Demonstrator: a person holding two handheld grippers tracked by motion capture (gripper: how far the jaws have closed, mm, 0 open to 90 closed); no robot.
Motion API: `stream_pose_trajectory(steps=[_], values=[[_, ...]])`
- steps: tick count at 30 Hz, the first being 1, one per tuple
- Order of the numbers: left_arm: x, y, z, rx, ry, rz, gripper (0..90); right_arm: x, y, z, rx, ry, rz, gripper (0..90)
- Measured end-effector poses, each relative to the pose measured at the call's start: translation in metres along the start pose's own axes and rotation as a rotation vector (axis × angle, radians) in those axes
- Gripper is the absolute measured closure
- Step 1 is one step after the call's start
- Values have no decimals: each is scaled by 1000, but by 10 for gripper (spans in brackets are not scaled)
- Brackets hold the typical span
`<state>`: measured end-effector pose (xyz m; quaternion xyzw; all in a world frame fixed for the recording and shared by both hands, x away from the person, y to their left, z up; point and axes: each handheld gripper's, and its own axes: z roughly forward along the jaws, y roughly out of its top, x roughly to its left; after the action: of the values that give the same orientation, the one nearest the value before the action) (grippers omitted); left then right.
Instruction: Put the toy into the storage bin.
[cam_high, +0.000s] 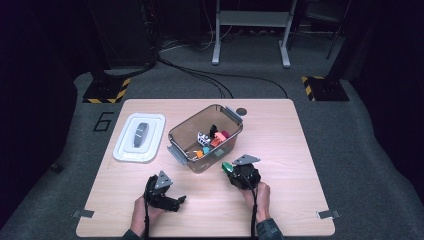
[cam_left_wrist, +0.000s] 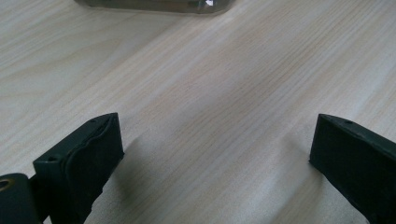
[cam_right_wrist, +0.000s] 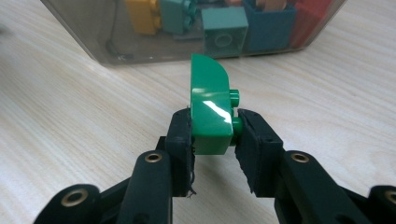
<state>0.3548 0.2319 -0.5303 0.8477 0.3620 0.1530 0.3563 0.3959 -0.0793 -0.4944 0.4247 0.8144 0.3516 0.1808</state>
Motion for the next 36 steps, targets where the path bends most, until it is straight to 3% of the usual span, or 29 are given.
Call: stream_pose_trajectory(steps=[9,11,17,25,36], values=[[0,0,1,-9,1,-8,25,-5,6,-13,0,-2,17,668],[0,0,1,-9,6,0,25,-6,9,-20,-9,-4,-10,668],[0,0,0,-6,6,1,25,-11,14,-32,-12,-8,-6,668],[0,0,1,-10,6,0,25,-23,27,-52,-54,-10,5,669],[0,0,0,-3,8,1,25,-31,42,-66,-87,-19,10,669]])
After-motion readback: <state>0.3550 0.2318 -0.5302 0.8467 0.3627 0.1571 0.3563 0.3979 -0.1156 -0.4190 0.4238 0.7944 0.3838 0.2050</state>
